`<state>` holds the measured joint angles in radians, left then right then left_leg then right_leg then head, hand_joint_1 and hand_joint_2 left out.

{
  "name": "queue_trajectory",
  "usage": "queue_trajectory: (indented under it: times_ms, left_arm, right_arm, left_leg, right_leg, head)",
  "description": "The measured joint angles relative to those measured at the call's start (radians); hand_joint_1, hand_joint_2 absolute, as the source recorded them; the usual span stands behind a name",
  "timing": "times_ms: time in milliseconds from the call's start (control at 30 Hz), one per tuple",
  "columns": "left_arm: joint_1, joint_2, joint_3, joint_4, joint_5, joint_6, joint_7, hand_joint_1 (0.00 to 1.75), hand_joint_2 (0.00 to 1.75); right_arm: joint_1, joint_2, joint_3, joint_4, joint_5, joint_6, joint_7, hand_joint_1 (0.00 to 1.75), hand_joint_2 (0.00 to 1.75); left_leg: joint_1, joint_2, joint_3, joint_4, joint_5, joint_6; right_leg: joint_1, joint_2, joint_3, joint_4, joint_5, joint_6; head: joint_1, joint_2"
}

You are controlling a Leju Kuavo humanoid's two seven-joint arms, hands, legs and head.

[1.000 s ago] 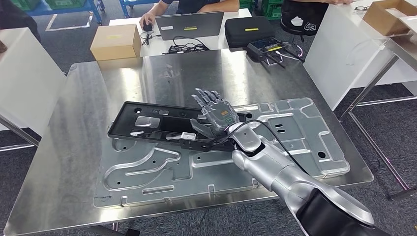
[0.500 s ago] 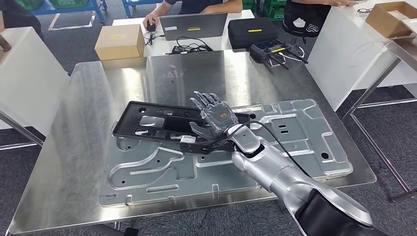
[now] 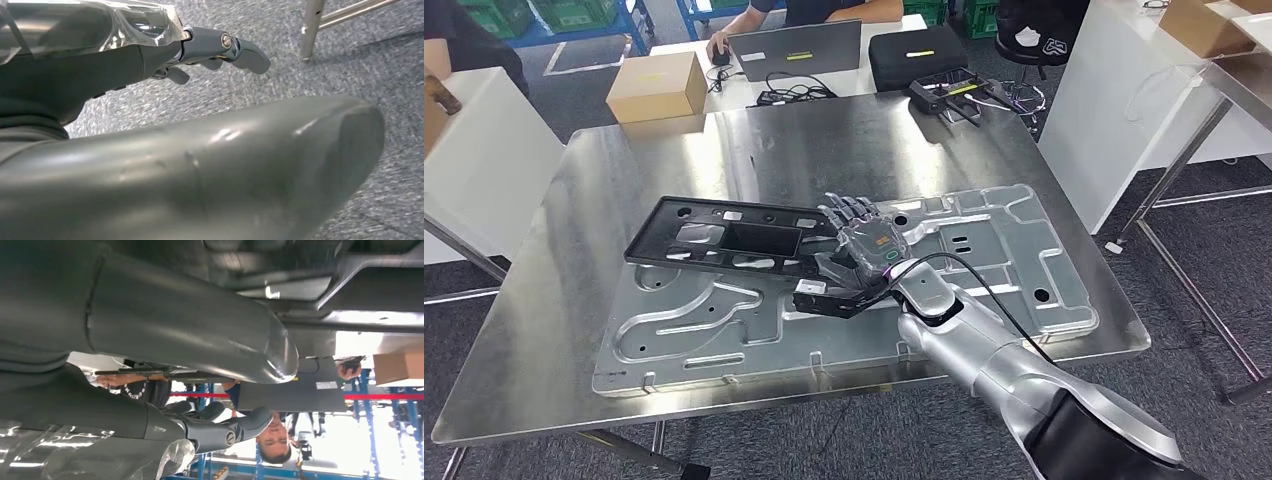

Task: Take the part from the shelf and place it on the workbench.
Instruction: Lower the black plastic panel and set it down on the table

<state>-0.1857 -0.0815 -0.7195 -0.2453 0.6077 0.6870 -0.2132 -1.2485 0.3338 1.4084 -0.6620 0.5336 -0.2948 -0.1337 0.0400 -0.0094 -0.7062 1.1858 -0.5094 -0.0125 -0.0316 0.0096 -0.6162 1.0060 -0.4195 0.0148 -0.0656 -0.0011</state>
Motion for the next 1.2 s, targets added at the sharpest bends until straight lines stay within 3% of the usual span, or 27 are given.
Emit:
queue_trajectory:
  times_ms: [33, 67, 100, 133, 200, 233, 267, 333, 400, 433, 533, 567, 600, 667, 700, 733, 800, 867, 900, 933, 967, 1033, 1067, 1100, 1133, 1200]
  left_arm:
    - [0.000, 0.000, 0.000, 0.000, 0.000, 0.000, 0.000, 0.00, 0.00]
    - [0.000, 0.000, 0.000, 0.000, 0.000, 0.000, 0.000, 0.00, 0.00]
    - [0.000, 0.000, 0.000, 0.000, 0.000, 0.000, 0.000, 0.00, 0.00]
    - [-0.001, 0.000, 0.000, 0.000, 0.000, 0.000, 0.000, 0.00, 0.00]
    - [-0.003, 0.001, 0.000, -0.001, -0.001, 0.001, 0.000, 0.00, 0.00]
    - [-0.005, 0.001, 0.000, -0.001, -0.002, 0.001, 0.000, 0.00, 0.00]
    - [-0.006, 0.002, 0.000, -0.001, -0.002, 0.001, 0.000, 0.00, 0.00]
    - [-0.008, 0.002, 0.000, -0.002, -0.003, 0.001, 0.000, 0.00, 0.00]
    - [-0.010, 0.002, 0.000, -0.003, -0.002, 0.001, 0.000, 0.00, 0.00]
    - [-0.010, 0.002, 0.000, -0.004, -0.002, 0.001, 0.000, 0.00, 0.00]
    - [-0.011, -0.001, 0.000, -0.007, -0.003, 0.001, 0.000, 0.00, 0.00]
    - [-0.011, -0.002, 0.000, -0.007, -0.003, 0.001, 0.000, 0.00, 0.00]
    - [-0.011, -0.003, 0.000, -0.008, -0.003, 0.001, 0.000, 0.00, 0.00]
    - [-0.011, -0.004, 0.000, -0.008, -0.003, 0.001, 0.001, 0.00, 0.00]
    - [-0.011, -0.003, 0.000, -0.008, -0.004, 0.001, 0.002, 0.00, 0.00]
    - [-0.011, -0.003, 0.000, -0.008, -0.005, 0.000, 0.003, 0.00, 0.00]
    - [-0.012, -0.004, 0.000, -0.008, -0.007, 0.000, 0.005, 0.00, 0.00]
    - [-0.012, -0.004, 0.000, -0.008, -0.009, -0.001, 0.008, 0.00, 0.00]
    - [-0.011, -0.004, 0.000, -0.008, -0.010, -0.001, 0.010, 0.00, 0.00]
    - [-0.011, -0.004, 0.000, -0.008, -0.010, -0.001, 0.012, 0.00, 0.00]
    - [-0.011, -0.004, 0.000, -0.008, -0.010, -0.001, 0.013, 0.00, 0.00]
    - [-0.012, -0.005, 0.000, -0.008, -0.011, -0.002, 0.014, 0.00, 0.00]
    - [-0.012, -0.005, 0.000, -0.008, -0.011, -0.002, 0.014, 0.00, 0.00]
    - [-0.013, -0.005, 0.000, -0.008, -0.011, -0.002, 0.014, 0.00, 0.00]
    - [-0.013, -0.005, 0.000, -0.008, -0.012, -0.002, 0.014, 0.00, 0.00]
    - [-0.014, -0.005, 0.000, -0.009, -0.012, -0.002, 0.014, 0.00, 0.00]
  right_arm:
    - [0.001, 0.000, 0.000, 0.001, 0.000, 0.000, -0.001, 0.00, 0.00]
    - [0.001, 0.000, 0.000, 0.003, 0.000, 0.000, -0.001, 0.00, 0.00]
    - [0.002, 0.000, 0.000, 0.004, 0.001, 0.000, -0.001, 0.00, 0.00]
    - [0.002, 0.000, 0.000, 0.005, 0.001, 0.000, -0.001, 0.00, 0.00]
    - [-0.001, 0.000, 0.000, 0.006, 0.001, -0.001, -0.001, 0.00, 0.00]
    - [-0.003, 0.000, 0.000, 0.006, 0.001, -0.002, -0.001, 0.00, 0.00]
    - [-0.004, -0.001, 0.000, 0.007, 0.001, -0.002, -0.001, 0.00, 0.00]
    - [-0.005, -0.001, 0.000, 0.010, 0.002, -0.002, -0.001, 0.00, 0.00]
    - [-0.005, -0.002, 0.000, 0.013, 0.004, -0.003, -0.001, 0.00, 0.00]
    - [-0.006, -0.002, 0.000, 0.015, 0.005, -0.003, -0.001, 0.00, 0.00]
    - [-0.005, -0.006, 0.000, 0.021, 0.009, -0.004, -0.001, 0.00, 0.00]
    - [-0.003, -0.007, 0.000, 0.022, 0.009, -0.004, -0.001, 0.00, 0.00]
    - [-0.001, -0.008, 0.000, 0.023, 0.009, -0.004, -0.001, 0.00, 0.00]
    - [0.001, -0.009, 0.000, 0.026, 0.010, -0.004, -0.001, 0.00, 0.00]
    - [0.000, -0.009, 0.000, 0.027, 0.010, -0.004, 0.000, 0.00, 0.00]
    - [-0.001, -0.007, 0.000, 0.028, 0.010, -0.004, 0.000, 0.00, 0.00]
    - [-0.004, -0.005, 0.000, 0.029, 0.010, -0.005, 0.002, 0.00, 0.00]
    - [-0.004, -0.005, 0.000, 0.032, 0.010, -0.005, 0.003, 0.00, 0.00]
    - [-0.004, -0.004, 0.000, 0.034, 0.010, -0.005, 0.003, 0.00, 0.00]
    - [-0.005, -0.004, 0.000, 0.035, 0.009, -0.005, 0.004, 0.00, 0.00]
    - [-0.005, -0.003, 0.000, 0.037, 0.009, -0.005, 0.004, 0.00, 0.00]
    - [-0.006, -0.002, 0.000, 0.038, 0.009, -0.005, 0.004, 0.00, 0.00]
    - [-0.005, -0.002, 0.000, 0.039, 0.009, -0.005, 0.003, 0.00, 0.00]
    - [-0.004, -0.002, 0.000, 0.039, 0.009, -0.005, 0.003, 0.00, 0.00]
    - [-0.004, -0.002, 0.000, 0.041, 0.009, -0.005, 0.003, 0.00, 0.00]
    - [-0.004, -0.002, 0.000, 0.043, 0.008, -0.005, 0.002, 0.00, 0.00]
  left_leg:
    - [-0.005, 0.000, -0.017, 0.067, -0.034, 0.004]
    - [-0.011, 0.000, -0.020, 0.104, -0.049, 0.011]
    - [-0.020, 0.000, -0.001, 0.099, -0.045, 0.023]
    - [-0.029, 0.000, 0.033, 0.060, -0.028, 0.038]
    - [-0.055, 0.003, 0.143, -0.096, 0.002, 0.080]
    - [-0.064, 0.008, 0.181, -0.156, 0.008, 0.093]
    - [-0.074, 0.013, 0.208, -0.201, 0.012, 0.104]
    - [-0.081, 0.018, 0.209, -0.222, 0.031, 0.108]
    - [-0.075, 0.017, 0.206, -0.248, 0.066, 0.106]
    - [-0.069, 0.017, 0.200, -0.261, 0.084, 0.104]
    - [-0.056, 0.016, 0.166, -0.271, 0.124, 0.095]
    - [-0.052, 0.016, 0.152, -0.270, 0.135, 0.091]
    - [-0.048, 0.016, 0.138, -0.269, 0.145, 0.086]
    - [-0.038, 0.016, 0.110, -0.261, 0.162, 0.072]
    - [-0.036, 0.016, 0.096, -0.253, 0.168, 0.066]
    - [-0.035, 0.016, 0.083, -0.243, 0.173, 0.059]
    - [-0.037, 0.015, 0.068, -0.228, 0.182, 0.046]
    - [-0.034, 0.016, 0.062, -0.227, 0.192, 0.032]
    - [-0.030, 0.016, 0.055, -0.219, 0.182, 0.025]
    - [-0.028, 0.015, 0.045, -0.198, 0.156, 0.020]
    - [-0.026, 0.015, 0.027, -0.150, 0.111, 0.015]
    - [-0.025, 0.015, -0.017, -0.004, 0.012, 0.008]
    - [-0.025, 0.015, -0.032, 0.065, -0.019, 0.007]
    - [-0.025, 0.015, -0.032, 0.102, -0.026, 0.008]
    - [-0.026, 0.015, -0.015, 0.103, -0.014, 0.011]
    - [-0.031, 0.015, 0.079, -0.010, 0.031, 0.027]
  right_leg:
    - [0.007, -0.002, -0.010, 0.000, 0.008, -0.005]
    - [0.014, -0.005, -0.019, 0.000, 0.015, -0.008]
    - [0.022, -0.007, -0.029, 0.000, 0.022, -0.012]
    - [0.030, -0.008, -0.038, 0.000, 0.030, -0.014]
    - [0.040, -0.012, -0.051, 0.000, 0.046, -0.017]
    - [0.041, -0.015, -0.054, -0.003, 0.053, -0.015]
    - [0.039, -0.018, -0.055, -0.006, 0.061, -0.013]
    - [0.034, -0.024, -0.053, -0.016, 0.078, -0.003]
    - [0.033, -0.021, -0.059, -0.015, 0.072, 0.008]
    - [0.033, -0.019, -0.069, 0.006, 0.043, 0.014]
    - [0.023, -0.013, -0.115, 0.178, -0.091, 0.036]
    - [0.018, -0.013, -0.121, 0.231, -0.108, 0.043]
    - [0.013, -0.013, -0.115, 0.256, -0.103, 0.051]
    - [0.001, -0.014, -0.044, 0.194, -0.052, 0.068]
    - [-0.004, -0.013, 0.009, 0.124, -0.043, 0.077]
    - [-0.006, -0.011, 0.057, 0.055, -0.043, 0.078]
    - [-0.004, -0.007, 0.099, -0.015, -0.066, 0.064]
    - [-0.002, -0.007, 0.088, -0.017, -0.060, 0.037]
    - [-0.001, -0.008, 0.080, -0.016, -0.051, 0.024]
    - [-0.001, -0.009, 0.071, -0.017, -0.041, 0.013]
    - [-0.002, -0.010, 0.059, -0.018, -0.030, 0.003]
    - [0.001, -0.010, 0.032, -0.017, -0.009, -0.004]
    - [0.003, -0.010, 0.018, -0.017, 0.001, -0.005]
    - [0.005, -0.010, 0.005, -0.016, 0.011, -0.005]
    - [0.007, -0.010, -0.007, -0.016, 0.021, -0.005]
    - [0.010, -0.010, -0.028, -0.016, 0.039, -0.002]
  head:
    - [0.000, 0.000]
    - [0.000, 0.000]
    - [0.000, 0.000]
    - [0.000, 0.000]
    - [0.000, 0.000]
    - [0.000, 0.000]
    - [0.000, 0.000]
    - [0.000, 0.000]
    - [0.000, 0.000]
    - [0.000, 0.000]
    - [0.000, 0.000]
    - [0.000, 0.000]
    - [0.000, 0.000]
    - [0.000, 0.000]
    - [0.000, 0.000]
    - [0.000, 0.000]
    - [0.000, 0.000]
    - [0.000, 0.000]
    - [0.000, 0.000]
    - [0.000, 0.000]
    - [0.000, 0.000]
    - [0.000, 0.000]
    - [0.000, 0.000]
    - [0.000, 0.000]
    - [0.000, 0.000]
    - [0.000, 0.000]
